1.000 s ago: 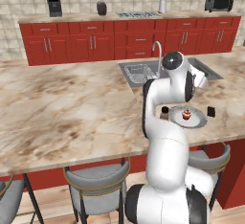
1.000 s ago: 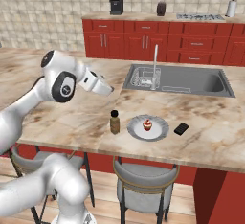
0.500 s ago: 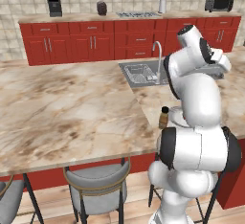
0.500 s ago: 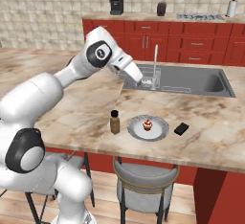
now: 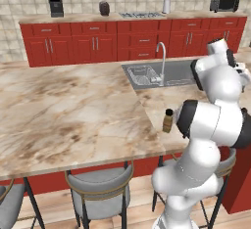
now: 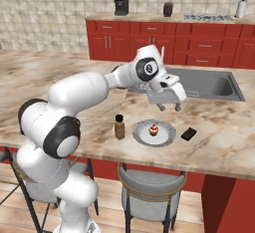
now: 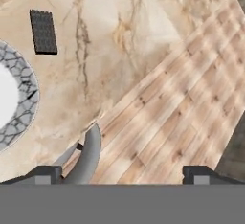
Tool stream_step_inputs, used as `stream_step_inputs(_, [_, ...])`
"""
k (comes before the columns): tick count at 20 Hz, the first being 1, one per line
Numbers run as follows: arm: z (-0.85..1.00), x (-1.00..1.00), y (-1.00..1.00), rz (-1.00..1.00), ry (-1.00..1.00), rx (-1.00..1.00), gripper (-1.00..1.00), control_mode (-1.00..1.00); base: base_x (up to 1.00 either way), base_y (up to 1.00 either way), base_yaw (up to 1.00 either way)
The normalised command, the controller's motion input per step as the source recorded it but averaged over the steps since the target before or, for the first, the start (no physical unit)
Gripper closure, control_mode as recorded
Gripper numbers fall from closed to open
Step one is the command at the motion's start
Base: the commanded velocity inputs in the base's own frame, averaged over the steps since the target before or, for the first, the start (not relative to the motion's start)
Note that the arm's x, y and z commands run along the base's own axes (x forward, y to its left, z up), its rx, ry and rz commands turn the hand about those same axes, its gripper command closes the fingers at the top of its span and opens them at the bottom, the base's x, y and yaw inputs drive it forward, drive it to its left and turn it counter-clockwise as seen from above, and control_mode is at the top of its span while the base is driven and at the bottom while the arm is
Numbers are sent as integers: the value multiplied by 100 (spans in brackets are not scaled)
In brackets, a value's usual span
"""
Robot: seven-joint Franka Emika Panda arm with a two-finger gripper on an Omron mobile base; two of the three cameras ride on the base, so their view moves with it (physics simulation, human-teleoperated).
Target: Take the cinnamon bottle from the cabinet and place it on the dining table, next to the plate with the cupcake. Then take the chocolate from the dining counter and place it on the cupcake plate.
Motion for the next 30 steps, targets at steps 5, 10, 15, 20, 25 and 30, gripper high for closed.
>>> stream_step_inputs(5, [-39,6,-69,31,-32,23,-100,-100,0,0,0])
stream_step_inputs(10, [-45,19,-44,21,-31,28,-100,-100,0,0,0])
stream_step_inputs(15, [-56,45,-8,7,-12,9,-100,-100,0,0,0])
stream_step_inputs(20, [-57,58,0,0,2,0,-100,-100,0,0,0])
stream_step_inputs(25, [-47,39,8,0,6,0,-100,-100,0,0,0])
stream_step_inputs(30, [-19,22,0,0,6,0,-100,-100,0,0,0])
